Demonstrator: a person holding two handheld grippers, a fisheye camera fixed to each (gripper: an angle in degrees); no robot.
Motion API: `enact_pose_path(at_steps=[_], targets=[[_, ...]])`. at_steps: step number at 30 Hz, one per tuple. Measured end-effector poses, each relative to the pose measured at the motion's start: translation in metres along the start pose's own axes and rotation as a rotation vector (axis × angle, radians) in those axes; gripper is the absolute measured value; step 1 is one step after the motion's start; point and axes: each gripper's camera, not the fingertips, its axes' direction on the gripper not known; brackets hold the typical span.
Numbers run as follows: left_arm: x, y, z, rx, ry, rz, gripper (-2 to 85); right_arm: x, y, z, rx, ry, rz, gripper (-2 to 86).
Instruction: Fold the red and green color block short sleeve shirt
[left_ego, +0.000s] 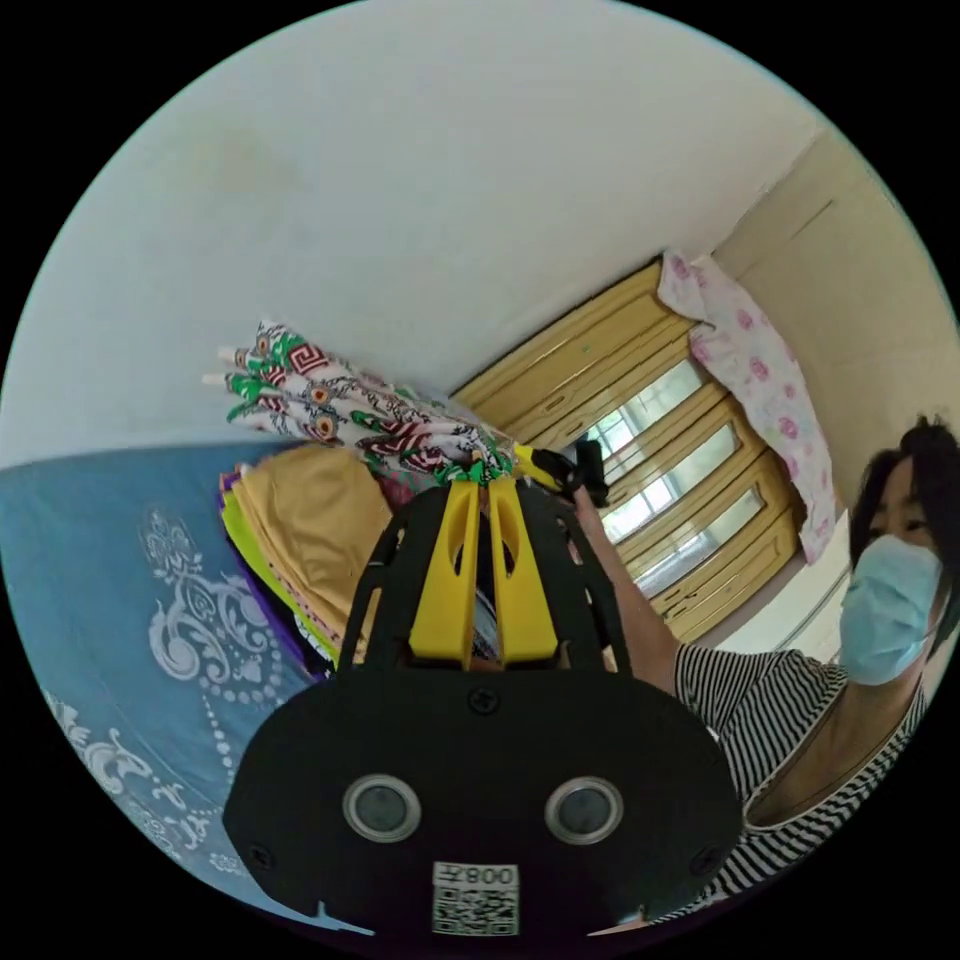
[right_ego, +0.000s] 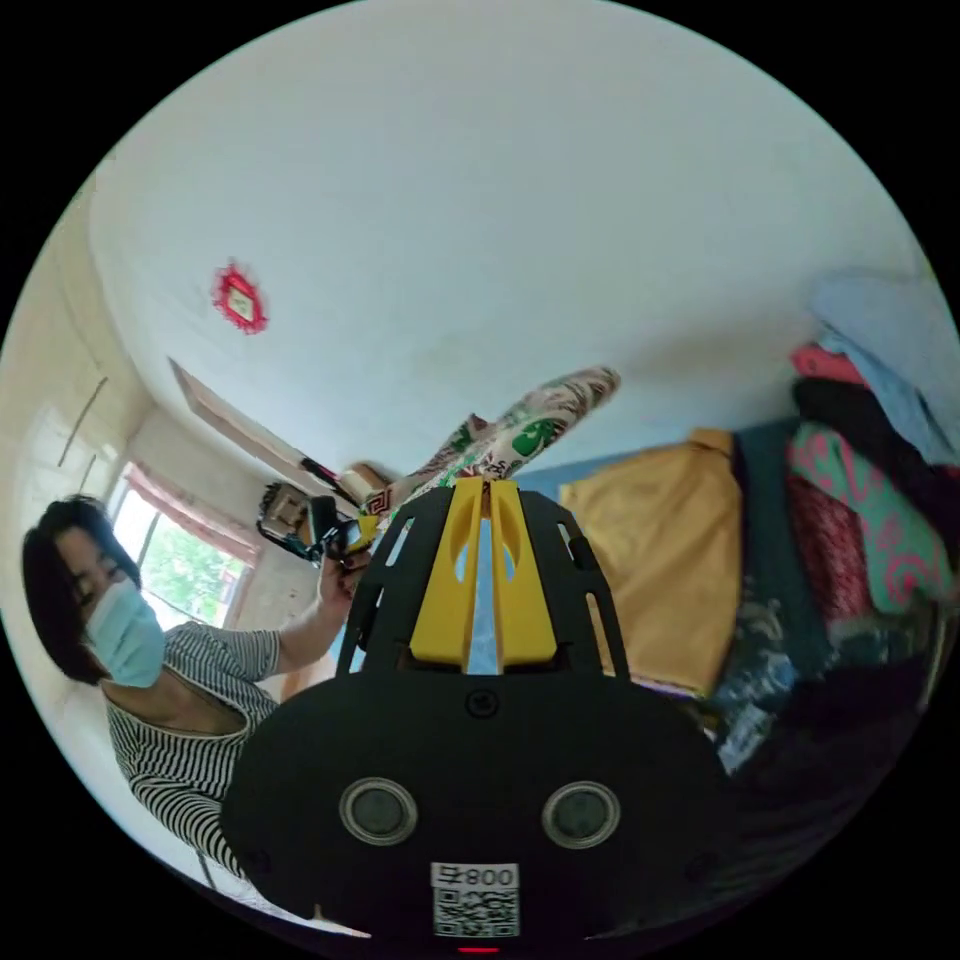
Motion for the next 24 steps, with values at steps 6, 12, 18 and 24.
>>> enact_pose_path(at_steps=[6,12,18,24], targets=[[-0.129,0.057,0.175,-0.272,-0.055,-0.295,2.1,0.147,0.013,0.035,-0.308,0.285,0.297,0.6],[-0.177,0.069,0.235,-0.291,-0.065,-0.321,2.2,0.142,-0.023,0.076,-0.497,0.506,0.192,0.6],[-0.22,0.072,0.283,-0.341,-0.071,-0.352,2.3,0.138,-0.042,0.106,-0.574,0.627,0.177,0.6],[-0.256,0.088,0.305,-0.33,-0.004,-0.402,2.8,0.128,-0.038,0.117,-0.518,0.636,0.233,0.7]])
